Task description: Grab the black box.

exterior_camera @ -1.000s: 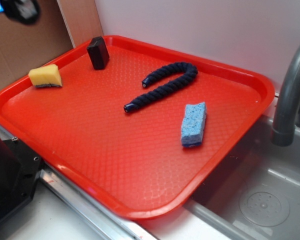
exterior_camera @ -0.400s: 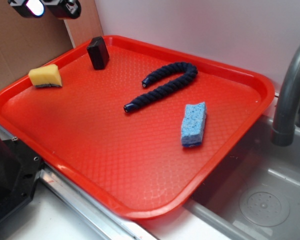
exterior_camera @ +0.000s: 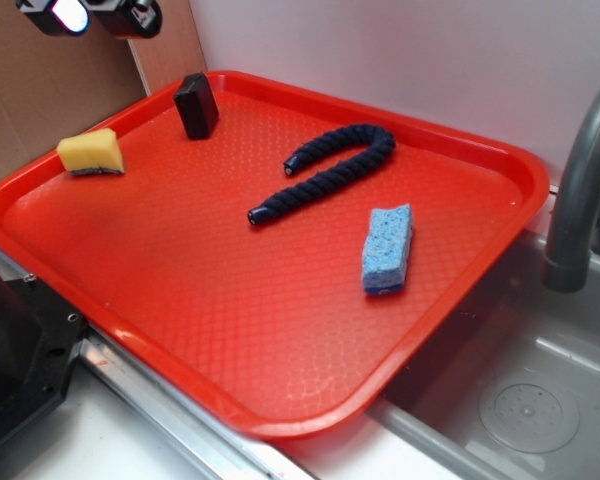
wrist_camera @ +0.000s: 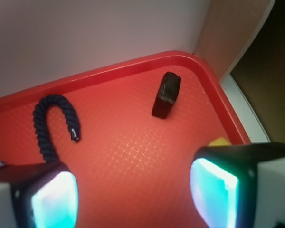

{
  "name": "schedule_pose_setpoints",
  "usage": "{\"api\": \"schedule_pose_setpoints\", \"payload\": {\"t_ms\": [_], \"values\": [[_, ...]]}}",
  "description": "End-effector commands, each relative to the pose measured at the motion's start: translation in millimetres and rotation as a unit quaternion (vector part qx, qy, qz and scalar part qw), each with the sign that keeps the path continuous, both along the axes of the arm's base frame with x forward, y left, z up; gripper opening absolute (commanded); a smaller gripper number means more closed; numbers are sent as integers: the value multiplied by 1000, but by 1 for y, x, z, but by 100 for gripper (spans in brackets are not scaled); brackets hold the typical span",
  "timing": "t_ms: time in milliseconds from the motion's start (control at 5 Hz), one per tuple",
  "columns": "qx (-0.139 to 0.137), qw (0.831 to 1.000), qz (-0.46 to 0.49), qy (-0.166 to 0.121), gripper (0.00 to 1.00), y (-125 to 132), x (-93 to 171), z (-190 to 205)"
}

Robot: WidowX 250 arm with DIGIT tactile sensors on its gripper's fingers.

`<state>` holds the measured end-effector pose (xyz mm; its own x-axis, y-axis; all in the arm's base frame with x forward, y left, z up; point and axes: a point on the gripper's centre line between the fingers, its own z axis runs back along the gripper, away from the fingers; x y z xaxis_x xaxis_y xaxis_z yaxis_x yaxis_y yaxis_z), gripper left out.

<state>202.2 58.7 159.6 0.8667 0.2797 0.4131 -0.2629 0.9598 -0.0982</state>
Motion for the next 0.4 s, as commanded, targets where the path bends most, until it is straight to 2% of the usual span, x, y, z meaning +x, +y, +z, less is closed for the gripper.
{"api": "schedule_pose_setpoints", "payload": {"t_ms": [0, 200], "values": [[-43, 992, 116, 30, 100, 52, 39, -31], [-48, 987, 144, 51, 100, 74, 57, -60]]}}
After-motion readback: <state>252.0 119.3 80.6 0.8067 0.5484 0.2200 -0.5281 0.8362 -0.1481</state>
